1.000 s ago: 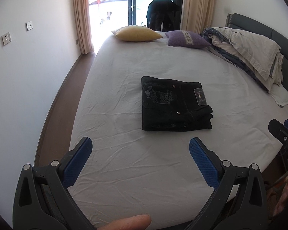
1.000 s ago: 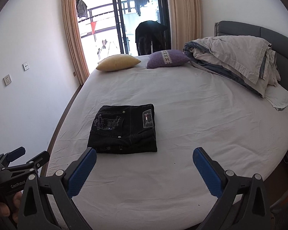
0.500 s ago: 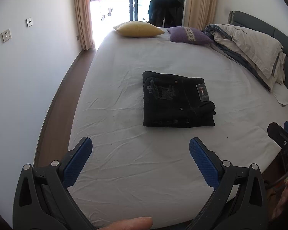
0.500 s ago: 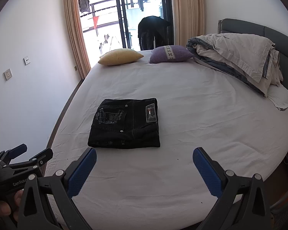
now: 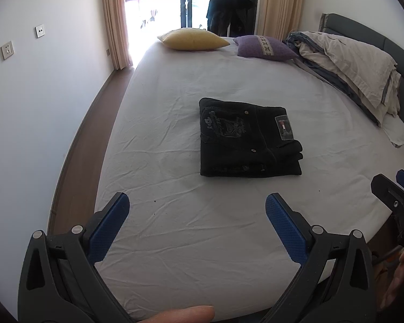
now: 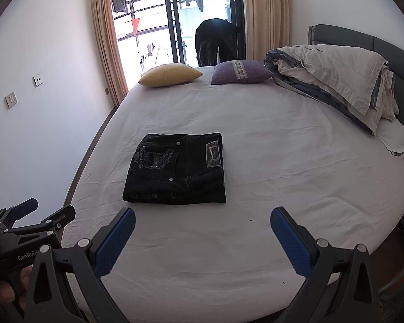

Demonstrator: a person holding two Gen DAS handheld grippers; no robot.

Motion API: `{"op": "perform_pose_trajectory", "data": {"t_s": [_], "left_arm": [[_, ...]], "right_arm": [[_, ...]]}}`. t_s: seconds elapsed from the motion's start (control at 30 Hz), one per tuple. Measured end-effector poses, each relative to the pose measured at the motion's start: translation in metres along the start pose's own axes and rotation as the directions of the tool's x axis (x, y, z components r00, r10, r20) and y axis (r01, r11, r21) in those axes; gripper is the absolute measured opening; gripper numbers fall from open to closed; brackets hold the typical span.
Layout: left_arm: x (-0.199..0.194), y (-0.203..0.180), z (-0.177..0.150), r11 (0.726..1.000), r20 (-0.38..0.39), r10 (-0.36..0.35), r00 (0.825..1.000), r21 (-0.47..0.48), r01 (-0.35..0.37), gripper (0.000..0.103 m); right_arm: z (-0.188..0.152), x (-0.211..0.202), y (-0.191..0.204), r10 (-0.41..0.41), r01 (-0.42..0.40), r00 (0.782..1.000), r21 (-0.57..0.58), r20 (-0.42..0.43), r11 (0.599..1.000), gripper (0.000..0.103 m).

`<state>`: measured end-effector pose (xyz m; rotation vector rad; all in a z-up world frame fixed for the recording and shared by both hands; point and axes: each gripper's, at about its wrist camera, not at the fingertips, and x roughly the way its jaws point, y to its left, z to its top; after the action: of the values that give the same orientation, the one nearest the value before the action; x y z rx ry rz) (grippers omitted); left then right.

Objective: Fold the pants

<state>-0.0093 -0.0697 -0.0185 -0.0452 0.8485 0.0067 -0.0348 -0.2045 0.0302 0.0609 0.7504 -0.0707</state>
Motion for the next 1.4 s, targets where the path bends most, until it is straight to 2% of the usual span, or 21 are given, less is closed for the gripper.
{"op": "perform_pose_trajectory", "data": {"t_s": [1.4], "left_arm": [[0.008, 0.004, -0.004, 1.000, -0.012, -0.002, 1.000, 0.005, 0.002, 0.103]], "right_arm": [[-0.008, 0.014, 0.000, 0.006, -0.006, 1.000, -0.008, -0.031, 1.000, 0.103]]}}
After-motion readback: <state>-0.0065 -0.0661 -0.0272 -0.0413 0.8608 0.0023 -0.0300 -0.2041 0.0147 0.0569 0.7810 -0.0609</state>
